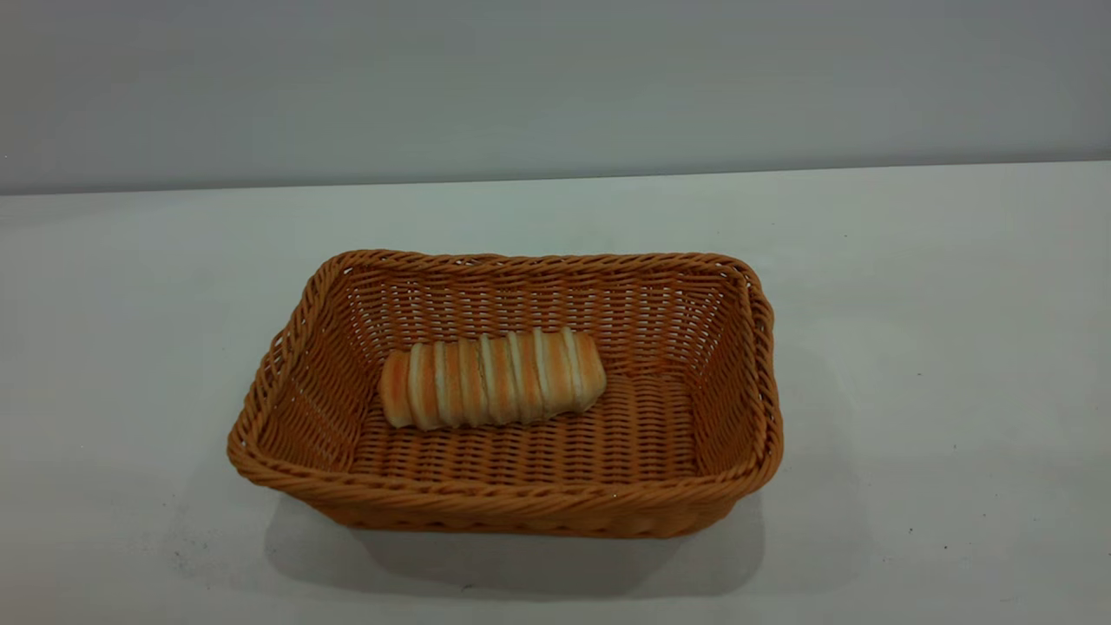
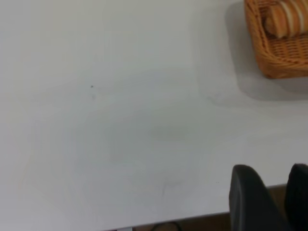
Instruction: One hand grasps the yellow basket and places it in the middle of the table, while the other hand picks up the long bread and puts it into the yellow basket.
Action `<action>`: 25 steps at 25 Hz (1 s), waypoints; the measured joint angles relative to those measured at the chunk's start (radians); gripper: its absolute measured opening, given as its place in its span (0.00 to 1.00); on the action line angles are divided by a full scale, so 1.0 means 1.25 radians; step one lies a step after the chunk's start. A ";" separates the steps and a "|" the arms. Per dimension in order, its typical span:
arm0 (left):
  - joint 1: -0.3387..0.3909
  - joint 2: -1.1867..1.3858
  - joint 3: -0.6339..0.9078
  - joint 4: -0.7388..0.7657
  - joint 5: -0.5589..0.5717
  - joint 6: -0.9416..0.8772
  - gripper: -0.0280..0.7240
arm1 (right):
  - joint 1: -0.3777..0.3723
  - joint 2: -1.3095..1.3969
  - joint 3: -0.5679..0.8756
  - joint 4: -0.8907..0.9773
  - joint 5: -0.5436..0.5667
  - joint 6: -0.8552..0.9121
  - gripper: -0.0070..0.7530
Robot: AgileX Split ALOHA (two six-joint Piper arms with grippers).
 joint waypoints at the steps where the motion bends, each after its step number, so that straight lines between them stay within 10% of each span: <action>1: 0.007 0.000 0.000 0.001 0.000 0.000 0.36 | 0.000 0.000 0.000 0.000 0.000 0.000 0.46; 25: 0.075 0.000 0.000 0.001 0.000 -0.041 0.36 | 0.000 0.000 0.000 0.000 0.000 0.000 0.46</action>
